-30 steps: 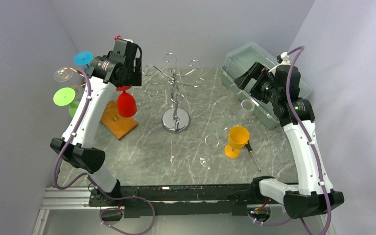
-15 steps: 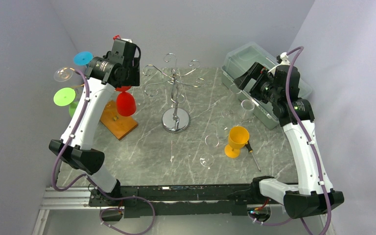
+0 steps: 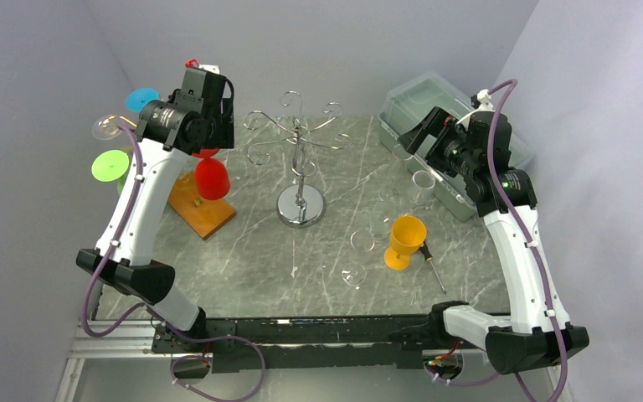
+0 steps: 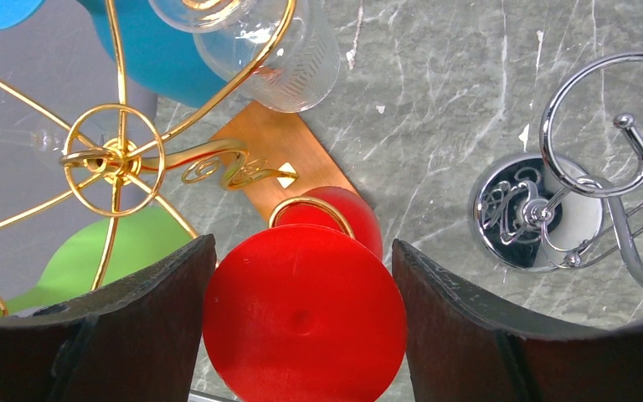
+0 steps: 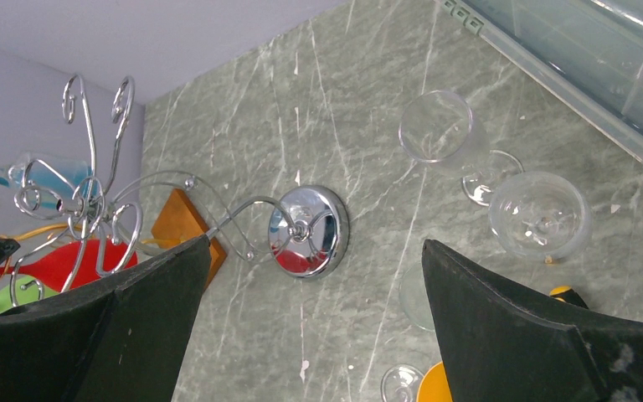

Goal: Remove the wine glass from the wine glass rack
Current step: Pick up the wine glass from the wine rack.

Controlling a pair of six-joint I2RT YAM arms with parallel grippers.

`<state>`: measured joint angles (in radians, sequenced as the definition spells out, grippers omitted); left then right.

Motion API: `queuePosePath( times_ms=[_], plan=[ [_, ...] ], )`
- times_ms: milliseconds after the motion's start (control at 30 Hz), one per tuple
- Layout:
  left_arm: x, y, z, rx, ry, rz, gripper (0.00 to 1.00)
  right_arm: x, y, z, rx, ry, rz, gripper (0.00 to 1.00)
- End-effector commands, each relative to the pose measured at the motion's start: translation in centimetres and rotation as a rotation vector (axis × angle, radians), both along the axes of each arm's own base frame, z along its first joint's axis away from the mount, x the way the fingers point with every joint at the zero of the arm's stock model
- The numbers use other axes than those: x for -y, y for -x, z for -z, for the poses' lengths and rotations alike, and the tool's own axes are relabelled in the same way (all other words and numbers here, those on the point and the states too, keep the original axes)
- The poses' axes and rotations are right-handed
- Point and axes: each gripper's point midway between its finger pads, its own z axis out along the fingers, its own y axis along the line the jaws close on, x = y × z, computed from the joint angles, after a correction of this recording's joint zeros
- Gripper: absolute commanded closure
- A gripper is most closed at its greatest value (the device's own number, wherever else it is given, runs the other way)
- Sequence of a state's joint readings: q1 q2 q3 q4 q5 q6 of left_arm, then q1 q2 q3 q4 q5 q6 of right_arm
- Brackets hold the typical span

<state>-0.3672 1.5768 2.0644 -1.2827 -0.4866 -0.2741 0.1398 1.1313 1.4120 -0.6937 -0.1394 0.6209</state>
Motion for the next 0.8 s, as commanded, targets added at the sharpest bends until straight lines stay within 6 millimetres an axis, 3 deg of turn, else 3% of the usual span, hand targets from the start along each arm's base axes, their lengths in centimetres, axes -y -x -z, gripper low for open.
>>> queuePosePath(
  times_ms=[0, 400, 767],
  plan=[
    [-0.8, 1.0, -1.9, 0.059, 0.004, -0.019, 0.47, -0.4, -0.5, -1.5, 0.061, -0.010, -0.005, 0.00],
    [-2.7, 0.3, -2.3, 0.098, -0.075, -0.105, 0.49, -0.6, -0.6, -1.3, 0.054, -0.005, -0.006, 0.00],
    [-3.5, -2.3, -2.9, 0.151, -0.082, -0.156, 0.51, -0.6, -0.7, -1.3, 0.052, 0.003, -0.006, 0.00]
  ],
)
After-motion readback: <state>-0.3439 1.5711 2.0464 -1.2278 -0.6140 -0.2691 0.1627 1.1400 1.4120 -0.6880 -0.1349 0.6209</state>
